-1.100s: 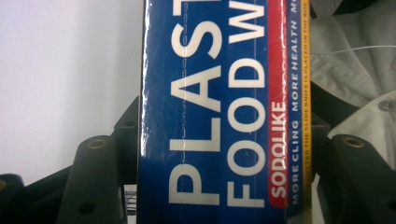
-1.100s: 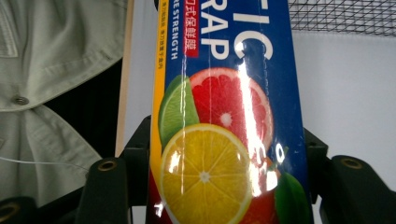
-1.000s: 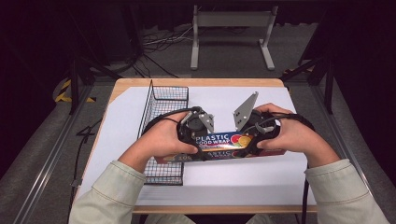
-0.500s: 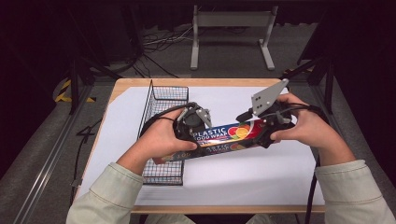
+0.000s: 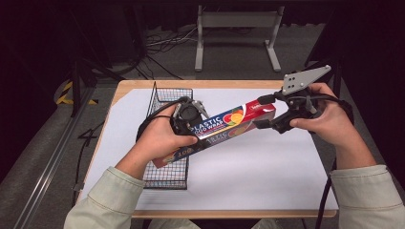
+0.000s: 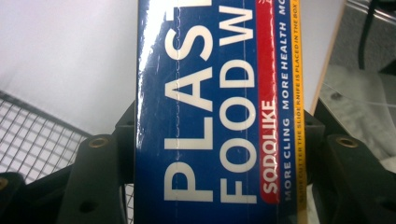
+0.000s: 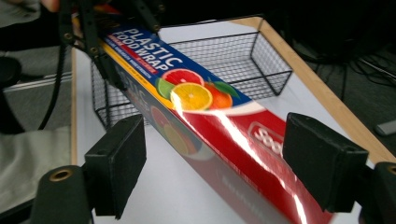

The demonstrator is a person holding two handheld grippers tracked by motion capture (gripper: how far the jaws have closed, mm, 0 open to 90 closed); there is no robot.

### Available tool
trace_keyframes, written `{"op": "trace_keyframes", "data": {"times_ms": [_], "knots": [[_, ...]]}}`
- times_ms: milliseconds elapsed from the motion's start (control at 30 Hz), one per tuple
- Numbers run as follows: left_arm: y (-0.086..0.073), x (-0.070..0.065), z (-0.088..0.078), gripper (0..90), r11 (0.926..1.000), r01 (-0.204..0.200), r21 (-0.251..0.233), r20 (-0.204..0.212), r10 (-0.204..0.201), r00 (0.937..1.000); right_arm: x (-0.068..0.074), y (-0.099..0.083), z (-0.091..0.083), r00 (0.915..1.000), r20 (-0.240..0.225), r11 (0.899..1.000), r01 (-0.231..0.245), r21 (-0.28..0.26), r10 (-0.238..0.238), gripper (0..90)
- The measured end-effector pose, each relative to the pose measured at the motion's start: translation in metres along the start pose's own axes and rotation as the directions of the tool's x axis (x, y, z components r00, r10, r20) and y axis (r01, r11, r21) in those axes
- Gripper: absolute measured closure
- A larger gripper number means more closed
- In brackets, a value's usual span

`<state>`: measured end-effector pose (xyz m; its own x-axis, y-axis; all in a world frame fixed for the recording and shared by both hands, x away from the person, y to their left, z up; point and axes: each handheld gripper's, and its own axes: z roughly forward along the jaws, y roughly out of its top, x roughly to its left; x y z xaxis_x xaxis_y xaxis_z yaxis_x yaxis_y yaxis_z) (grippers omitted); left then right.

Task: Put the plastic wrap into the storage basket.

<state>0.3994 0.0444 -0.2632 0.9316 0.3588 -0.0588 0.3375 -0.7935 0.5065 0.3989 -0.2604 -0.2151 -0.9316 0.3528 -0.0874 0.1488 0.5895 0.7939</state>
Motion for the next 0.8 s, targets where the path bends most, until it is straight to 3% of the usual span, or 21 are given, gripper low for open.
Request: {"op": "trace_keyframes", "data": {"times_ms": [33,67,100,133,167,267,333,467,567,633,667,700,800], "knots": [[0.000,0.000,0.000,40.9,1.0000,0.000,0.000,0.000,0.000,1.0000,-0.001,-0.001,-0.001,0.9996,0.020,1.000,-0.017,-0.006,0.017,22.3],[-0.002,0.002,-0.002,40.9,0.9991,0.040,-0.011,-0.017,-0.040,0.9991,-0.003,-0.002,-0.003,0.9986,0.038,0.999,-0.037,-0.015,0.038,22.4],[-0.002,0.002,-0.002,40.9,0.9991,0.040,-0.011,-0.017,-0.040,0.9991,-0.004,-0.003,-0.004,0.9978,0.046,0.999,-0.048,-0.021,0.048,22.4],[-0.004,0.004,-0.005,40.9,0.9959,0.089,-0.016,-0.035,-0.090,0.9954,-0.005,-0.004,-0.006,0.9960,0.065,0.998,-0.060,-0.030,0.061,22.5],[-0.004,0.004,-0.005,40.9,0.9959,0.089,-0.016,-0.035,-0.090,0.9954,-0.005,-0.004,-0.006,0.9960,0.065,0.998,-0.060,-0.030,0.061,22.5],[-0.007,0.006,-0.008,40.8,0.9864,0.157,-0.050,-0.064,-0.160,0.9850,-0.006,-0.006,-0.012,0.9871,0.132,0.995,-0.086,-0.040,0.091,22.6],[-0.010,0.008,-0.010,40.7,0.9771,0.198,-0.078,-0.076,-0.204,0.9760,-0.007,-0.009,-0.015,0.9830,0.153,0.995,-0.096,-0.037,0.101,22.6],[-0.015,0.010,-0.015,40.7,0.9616,0.255,-0.103,-0.128,-0.267,0.9552,-0.010,-0.017,-0.017,0.9737,0.186,0.991,-0.127,-0.035,0.132,22.9],[-0.018,0.013,-0.018,40.6,0.9478,0.292,-0.129,-0.144,-0.309,0.9402,-0.013,-0.026,-0.017,0.9669,0.199,0.987,-0.152,-0.052,0.160,24.5],[-0.021,0.013,-0.020,40.6,0.9321,0.320,-0.170,-0.168,-0.347,0.9225,-0.014,-0.031,-0.016,0.9632,0.204,0.984,-0.166,-0.062,0.175,24.7],[-0.021,0.013,-0.020,40.5,0.9321,0.320,-0.170,-0.168,-0.347,0.9225,-0.014,-0.031,-0.016,0.9632,0.204,0.984,-0.166,-0.062,0.175,24.7],[-0.023,0.014,-0.023,40.5,0.9169,0.349,-0.194,-0.167,-0.381,0.9093,-0.015,-0.034,-0.016,0.9624,0.206,0.984,-0.168,-0.062,0.178,24.6],[-0.024,0.015,-0.026,40.5,0.8991,0.384,-0.210,-0.177,-0.421,0.8894,-0.016,-0.042,-0.012,0.9614,0.195,0.981,-0.186,-0.060,0.194,24.3]]}}
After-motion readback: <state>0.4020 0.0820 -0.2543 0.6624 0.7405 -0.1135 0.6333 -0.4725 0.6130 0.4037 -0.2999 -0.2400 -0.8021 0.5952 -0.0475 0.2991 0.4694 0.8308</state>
